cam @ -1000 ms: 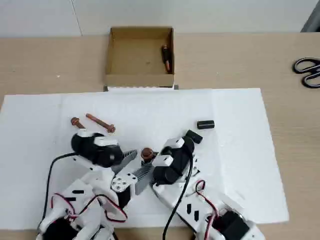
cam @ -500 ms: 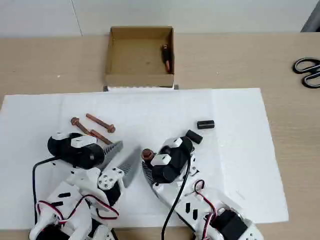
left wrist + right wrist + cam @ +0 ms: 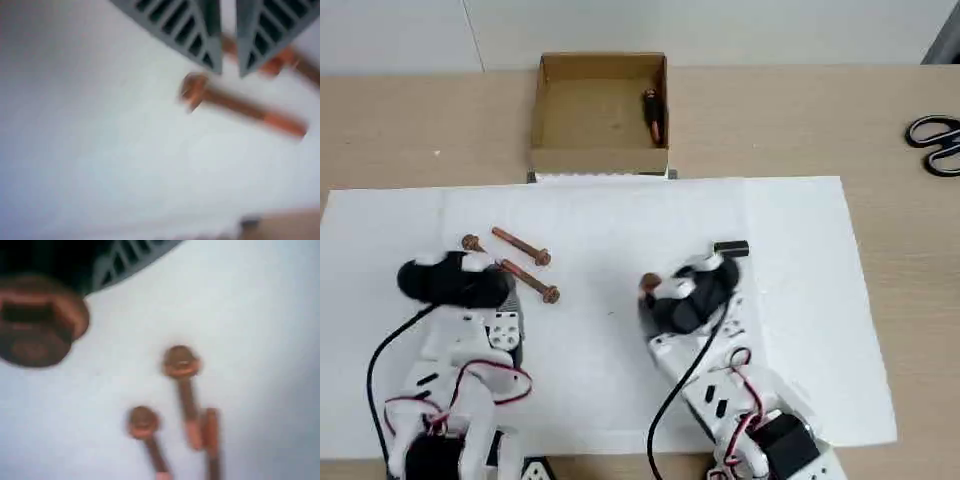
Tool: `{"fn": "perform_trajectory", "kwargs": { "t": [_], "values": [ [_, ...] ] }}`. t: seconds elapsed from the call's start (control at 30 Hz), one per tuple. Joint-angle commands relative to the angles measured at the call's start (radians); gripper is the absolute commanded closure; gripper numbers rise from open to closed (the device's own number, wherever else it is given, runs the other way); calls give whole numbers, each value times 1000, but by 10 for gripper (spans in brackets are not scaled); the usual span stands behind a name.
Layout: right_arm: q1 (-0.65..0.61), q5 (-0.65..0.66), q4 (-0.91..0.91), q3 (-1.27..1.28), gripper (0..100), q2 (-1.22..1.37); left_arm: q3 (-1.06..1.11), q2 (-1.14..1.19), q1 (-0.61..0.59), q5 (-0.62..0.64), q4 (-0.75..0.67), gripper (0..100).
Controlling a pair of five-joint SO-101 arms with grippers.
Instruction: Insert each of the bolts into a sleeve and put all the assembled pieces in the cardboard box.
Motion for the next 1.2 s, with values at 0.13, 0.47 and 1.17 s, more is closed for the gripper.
{"fn": "perform_trajectory", "kwargs": {
  "t": [0.13,0.47,1.17],
  "values": [
    [191,11,-35,-40,996,-8,127,-8,-34,-14,-20,994],
    [226,41,-193,-121,996,96,242,-8,-37,-14,-20,994],
    [231,46,-665,-798,996,1297,266,-8,-35,-12,-29,994]
  ]
}}
